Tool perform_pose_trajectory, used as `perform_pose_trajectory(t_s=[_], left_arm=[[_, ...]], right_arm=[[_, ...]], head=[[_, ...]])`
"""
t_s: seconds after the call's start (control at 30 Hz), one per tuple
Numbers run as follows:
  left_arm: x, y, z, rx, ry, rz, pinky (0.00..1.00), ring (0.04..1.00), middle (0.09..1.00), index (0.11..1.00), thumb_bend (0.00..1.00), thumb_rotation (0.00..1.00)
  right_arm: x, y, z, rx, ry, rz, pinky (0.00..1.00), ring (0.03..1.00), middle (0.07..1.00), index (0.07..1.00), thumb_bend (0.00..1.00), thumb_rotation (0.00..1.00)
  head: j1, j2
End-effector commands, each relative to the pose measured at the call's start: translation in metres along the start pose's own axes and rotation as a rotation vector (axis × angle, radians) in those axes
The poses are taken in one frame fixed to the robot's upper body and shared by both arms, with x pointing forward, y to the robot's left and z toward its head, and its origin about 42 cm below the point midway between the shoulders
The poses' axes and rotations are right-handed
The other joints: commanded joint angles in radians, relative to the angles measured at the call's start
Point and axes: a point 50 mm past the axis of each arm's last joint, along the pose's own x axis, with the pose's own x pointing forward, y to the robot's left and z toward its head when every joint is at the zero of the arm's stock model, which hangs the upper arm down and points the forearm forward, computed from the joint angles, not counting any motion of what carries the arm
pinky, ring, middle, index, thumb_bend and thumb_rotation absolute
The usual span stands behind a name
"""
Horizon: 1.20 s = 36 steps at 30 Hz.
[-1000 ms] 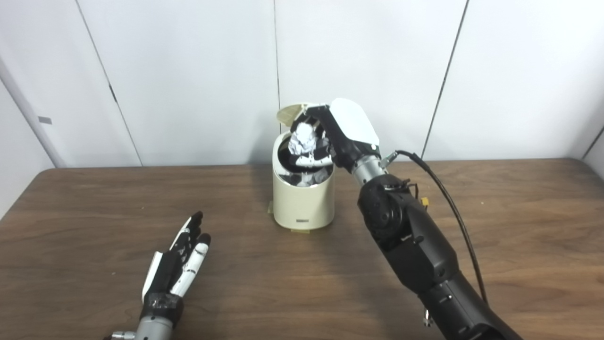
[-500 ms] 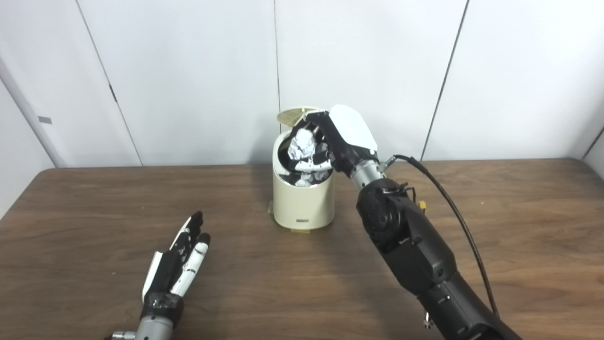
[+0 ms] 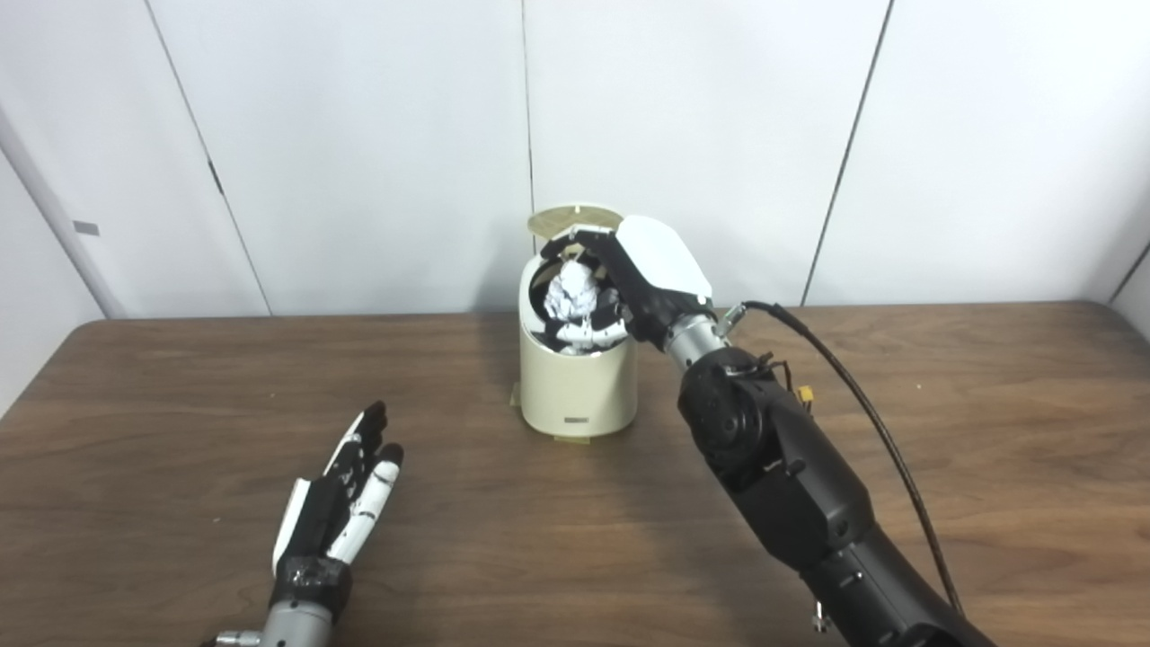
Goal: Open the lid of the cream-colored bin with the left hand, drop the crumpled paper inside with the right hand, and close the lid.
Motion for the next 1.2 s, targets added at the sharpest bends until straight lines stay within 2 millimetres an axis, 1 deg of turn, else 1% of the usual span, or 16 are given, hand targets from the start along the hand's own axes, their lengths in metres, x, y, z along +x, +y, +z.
perform_pose_trajectory(t_s=[0.0,0.1,0.2,0.3,0.43,0.63,0.73,0.77,0.8,0.83,0.87,0.97,1.1,1.17], left_arm=[[0.007,-0.005,0.009,-0.002,-0.039,-0.016,1.0,0.998,0.973,1.0,0.48,0.65],[0.007,-0.005,0.008,0.0,-0.037,-0.016,1.0,1.0,0.976,1.0,0.48,0.65],[0.006,-0.004,0.008,0.002,-0.037,-0.014,1.0,1.0,0.976,1.0,0.49,0.65],[0.006,-0.004,0.009,-0.002,-0.036,-0.012,1.0,0.998,0.973,1.0,0.49,0.65],[0.006,-0.003,0.008,-0.002,-0.037,-0.014,1.0,1.0,0.972,1.0,0.49,0.65],[0.006,-0.004,0.009,-0.002,-0.04,-0.016,1.0,1.0,0.973,1.0,0.48,0.63],[0.007,-0.004,0.009,-0.006,-0.041,-0.018,1.0,1.0,0.975,1.0,0.48,0.63],[0.007,-0.004,0.009,-0.007,-0.04,-0.018,1.0,1.0,0.977,1.0,0.48,0.63],[0.007,-0.004,0.009,-0.005,-0.039,-0.018,1.0,1.0,0.977,1.0,0.47,0.63],[0.008,-0.004,0.009,-0.005,-0.039,-0.02,1.0,1.0,0.978,1.0,0.47,0.63],[0.008,-0.005,0.009,-0.006,-0.039,-0.02,1.0,1.0,0.98,1.0,0.47,0.63],[0.008,-0.005,0.008,-0.004,-0.037,-0.018,1.0,1.0,0.98,1.0,0.47,0.62],[0.009,-0.006,0.007,0.005,-0.038,-0.02,1.0,1.0,0.98,1.0,0.48,0.64],[0.009,-0.006,0.007,0.008,-0.037,-0.02,1.0,1.0,0.979,1.0,0.49,0.64]], right_arm=[[0.007,-0.017,0.008,-0.025,-0.028,-0.036,0.64,0.774,0.823,0.765,0.95,0.19],[0.007,-0.017,0.007,-0.027,-0.026,-0.034,0.66,0.778,0.82,0.771,0.95,0.19],[0.007,-0.017,0.006,-0.019,-0.023,-0.034,0.65,0.771,0.814,0.769,0.94,0.19],[0.007,-0.017,0.006,-0.01,-0.026,-0.032,0.61,0.75,0.799,0.763,0.93,0.17],[0.007,-0.017,0.005,-0.009,-0.029,-0.034,0.61,0.726,0.77,0.737,0.92,0.17],[0.006,-0.02,0.005,-0.008,-0.023,-0.041,0.61,0.726,0.763,0.724,0.91,0.16],[0.005,-0.021,0.005,0.003,-0.033,-0.084,0.59,0.689,0.734,0.7,0.89,0.07],[0.005,-0.022,0.005,0.015,-0.041,-0.11,0.54,0.631,0.687,0.668,0.87,0.04],[0.004,-0.023,0.006,0.031,-0.053,-0.141,0.48,0.566,0.585,0.588,0.7,0.02],[0.003,-0.024,0.006,0.044,-0.061,-0.169,0.44,0.468,0.539,0.552,0.59,0.01],[0.002,-0.024,0.006,0.051,-0.069,-0.192,0.39,0.432,0.524,0.536,0.55,0.0],[0.001,-0.025,0.005,0.054,-0.094,-0.237,0.33,0.391,0.518,0.506,0.5,0.0],[-0.001,-0.028,0.005,0.059,-0.122,-0.286,0.32,0.386,0.519,0.497,0.5,0.0],[-0.003,-0.034,0.005,0.072,-0.14,-0.317,0.32,0.391,0.521,0.492,0.5,0.0]], head=[[0.0,0.0],[0.002,0.001],[0.0,0.002],[-0.002,0.001],[-0.002,0.0],[-0.003,0.0],[-0.005,0.001],[-0.006,0.0],[-0.006,0.0],[-0.006,0.0],[-0.006,0.0],[-0.006,-0.003],[-0.007,-0.004],[-0.01,-0.007]])
